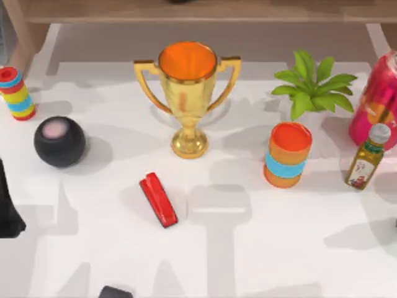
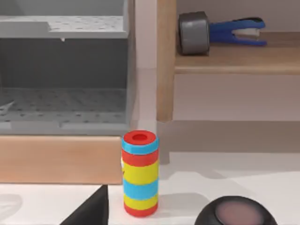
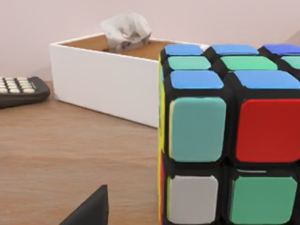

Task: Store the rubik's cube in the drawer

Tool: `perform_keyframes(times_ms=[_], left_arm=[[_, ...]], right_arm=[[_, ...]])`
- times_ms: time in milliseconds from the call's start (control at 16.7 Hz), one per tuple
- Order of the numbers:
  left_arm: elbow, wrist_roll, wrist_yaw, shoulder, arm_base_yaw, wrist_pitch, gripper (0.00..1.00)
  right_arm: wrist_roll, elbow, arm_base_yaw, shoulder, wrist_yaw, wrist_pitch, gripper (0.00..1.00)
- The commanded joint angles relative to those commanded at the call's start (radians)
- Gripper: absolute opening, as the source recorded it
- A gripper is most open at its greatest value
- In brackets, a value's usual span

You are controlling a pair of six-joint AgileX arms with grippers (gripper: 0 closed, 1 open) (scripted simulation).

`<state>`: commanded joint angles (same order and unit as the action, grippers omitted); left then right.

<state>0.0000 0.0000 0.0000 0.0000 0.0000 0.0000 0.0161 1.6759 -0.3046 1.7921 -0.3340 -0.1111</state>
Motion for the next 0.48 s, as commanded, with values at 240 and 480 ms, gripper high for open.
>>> perform_keyframes(times_ms=[240, 480], left_arm=[[0.000, 0.000, 0.000, 0.000, 0.000, 0.000, 1.00], [0.000, 0.000, 0.000, 0.000, 0.000, 0.000, 1.00]], right_arm=[[-0.001, 0.121, 0.023, 0.096, 0.021, 0.023, 1.00], [-0.001, 0.131, 0.025, 0.106, 0.023, 0.025, 1.00]])
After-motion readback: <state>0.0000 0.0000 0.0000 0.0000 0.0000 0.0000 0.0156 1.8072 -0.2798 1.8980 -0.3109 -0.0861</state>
